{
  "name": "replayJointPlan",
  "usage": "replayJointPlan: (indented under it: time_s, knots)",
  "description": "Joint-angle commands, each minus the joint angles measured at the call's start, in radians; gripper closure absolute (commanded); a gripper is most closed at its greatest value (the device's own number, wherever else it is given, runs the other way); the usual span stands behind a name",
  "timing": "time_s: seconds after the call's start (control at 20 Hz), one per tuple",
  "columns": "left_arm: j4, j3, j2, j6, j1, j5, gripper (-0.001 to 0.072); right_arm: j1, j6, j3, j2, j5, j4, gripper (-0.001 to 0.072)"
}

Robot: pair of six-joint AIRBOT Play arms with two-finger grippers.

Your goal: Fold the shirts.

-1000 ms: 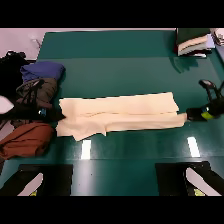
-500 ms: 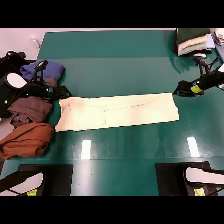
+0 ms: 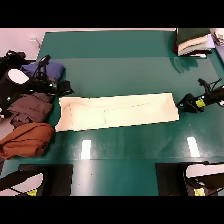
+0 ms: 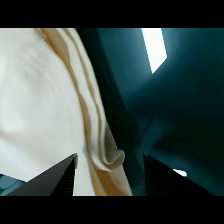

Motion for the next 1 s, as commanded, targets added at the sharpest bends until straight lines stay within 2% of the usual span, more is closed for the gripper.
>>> replayJointPlan:
  time_s: [0.0, 0.05, 0.1, 0.15, 0.2, 0.35, 0.5, 0.7, 0.95]
  knots:
    - [-0.016, 0.002, -0.036, -0.029, -0.103, 0.084, 0.0686, 0.020, -0.086, -0.045, -0.072, -0.024, 0.165, 0.0284]
    - [-0.018, 0.003, -0.063, -0.058, -0.143, 0.098, 0.0685, 0.050, -0.086, -0.039, -0.080, -0.037, 0.172, 0.0289]
    - [-0.021, 0.004, -0.092, -0.068, -0.181, 0.105, 0.0686, 0.084, -0.087, -0.027, -0.081, -0.049, 0.171, 0.0443]
    - [-0.023, 0.005, -0.122, -0.080, -0.222, 0.126, 0.0685, 0.118, -0.110, -0.010, -0.079, -0.047, 0.171, 0.0627]
    - [-0.027, 0.005, -0.149, -0.088, -0.259, 0.156, 0.0685, 0.144, -0.119, 0.010, -0.068, -0.039, 0.170, 0.0693]
    - [-0.087, 0.034, -0.247, -0.109, -0.346, 0.231, 0.0686, 0.193, -0.113, 0.097, 0.021, -0.019, 0.172, 0.0693]
    - [-0.086, 0.179, -0.388, -0.101, -0.411, 0.183, 0.0686, 0.259, -0.055, 0.223, 0.148, 0.048, 0.172, 0.0692]
    - [-0.077, 0.359, -0.544, -0.102, -0.469, 0.126, 0.0686, 0.371, 0.054, 0.372, 0.274, 0.039, 0.171, 0.0693]
    - [-0.062, 0.406, -0.609, -0.131, -0.477, 0.084, 0.0686, 0.527, 0.122, 0.514, 0.314, 0.036, 0.171, 0.0693]
